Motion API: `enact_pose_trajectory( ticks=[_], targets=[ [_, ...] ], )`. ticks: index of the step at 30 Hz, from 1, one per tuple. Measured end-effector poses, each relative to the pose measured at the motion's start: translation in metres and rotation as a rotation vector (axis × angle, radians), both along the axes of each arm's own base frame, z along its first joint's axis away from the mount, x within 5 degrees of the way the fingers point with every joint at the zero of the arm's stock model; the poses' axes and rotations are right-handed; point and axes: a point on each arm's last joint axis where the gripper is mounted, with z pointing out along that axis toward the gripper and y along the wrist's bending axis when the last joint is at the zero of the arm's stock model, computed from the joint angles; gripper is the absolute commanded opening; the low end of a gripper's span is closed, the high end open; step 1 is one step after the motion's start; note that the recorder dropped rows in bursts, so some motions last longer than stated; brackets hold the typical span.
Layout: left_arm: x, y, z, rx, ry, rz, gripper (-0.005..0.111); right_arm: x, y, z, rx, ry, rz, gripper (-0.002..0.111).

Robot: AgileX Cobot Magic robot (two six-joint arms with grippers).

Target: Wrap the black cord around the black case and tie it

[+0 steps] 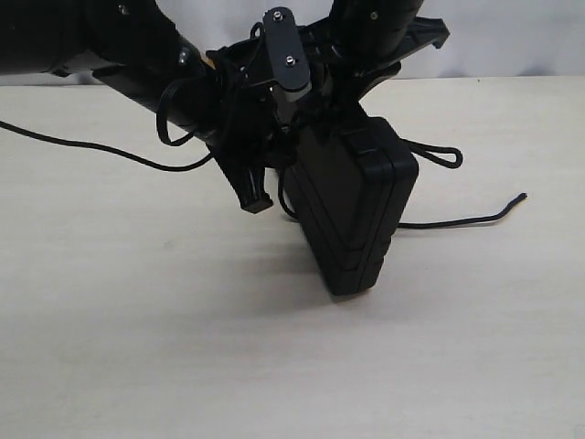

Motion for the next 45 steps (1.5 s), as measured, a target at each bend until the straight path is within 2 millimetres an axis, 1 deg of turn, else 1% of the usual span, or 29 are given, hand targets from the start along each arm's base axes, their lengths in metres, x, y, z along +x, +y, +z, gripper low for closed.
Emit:
enact_pose_trajectory(
  ticks=[8, 15, 18, 22, 24, 26, 28, 30, 32, 34, 38, 40, 42, 45],
  targets=[
    [-0.002, -0.004, 0.002, -0.061, 0.038, 0.004, 0.000, 0.000, 0.000, 0.000, -0.001, 0.000, 0.002, 0.004],
    [-0.007, -0.006, 0.002, -0.064, 0.062, -0.059, 0.000, 0.000, 0.000, 0.000, -0.001, 0.000, 0.002, 0.004],
    [-0.011, -0.004, 0.009, -0.065, 0.045, -0.072, 0.000, 0.000, 0.000, 0.000, -0.001, -0.001, 0.004, 0.004],
    [-0.018, 0.003, 0.030, -0.060, -0.024, -0.096, 0.000, 0.000, 0.000, 0.000, -0.001, -0.001, 0.004, 0.004],
    [-0.022, 0.007, 0.037, -0.039, -0.051, -0.116, 0.001, 0.000, 0.000, 0.000, -0.001, -0.001, 0.004, 0.004],
    [-0.023, 0.009, 0.039, -0.021, -0.059, -0.129, 0.008, 0.000, 0.000, 0.000, -0.001, -0.001, 0.004, 0.004],
    [-0.023, 0.009, 0.038, -0.009, -0.060, -0.136, 0.020, 0.000, 0.000, 0.000, -0.001, -0.001, 0.004, 0.004],
    [-0.023, 0.010, 0.038, 0.005, -0.075, -0.157, 0.036, 0.000, 0.000, 0.000, -0.001, -0.001, 0.004, 0.004],
    [-0.023, 0.010, 0.038, 0.021, -0.097, -0.186, 0.047, 0.000, 0.000, 0.000, -0.001, -0.001, 0.004, 0.004],
    [-0.023, 0.010, 0.038, 0.035, -0.131, -0.223, 0.052, 0.000, 0.000, 0.000, -0.001, -0.001, 0.004, 0.004],
    [-0.022, 0.007, 0.041, 0.020, -0.188, -0.270, 0.049, 0.000, 0.000, 0.000, -0.001, -0.001, 0.004, 0.004],
    [-0.020, 0.005, 0.043, -0.003, -0.213, -0.264, 0.040, 0.000, 0.000, 0.000, -0.001, -0.001, 0.004, 0.004],
    [-0.019, 0.004, 0.045, -0.026, -0.225, -0.251, 0.026, 0.000, 0.000, 0.000, -0.001, -0.001, 0.004, 0.004],
    [-0.017, 0.002, 0.040, -0.031, -0.215, -0.246, 0.012, 0.000, 0.000, 0.000, -0.003, -0.001, 0.008, 0.004]
  ],
)
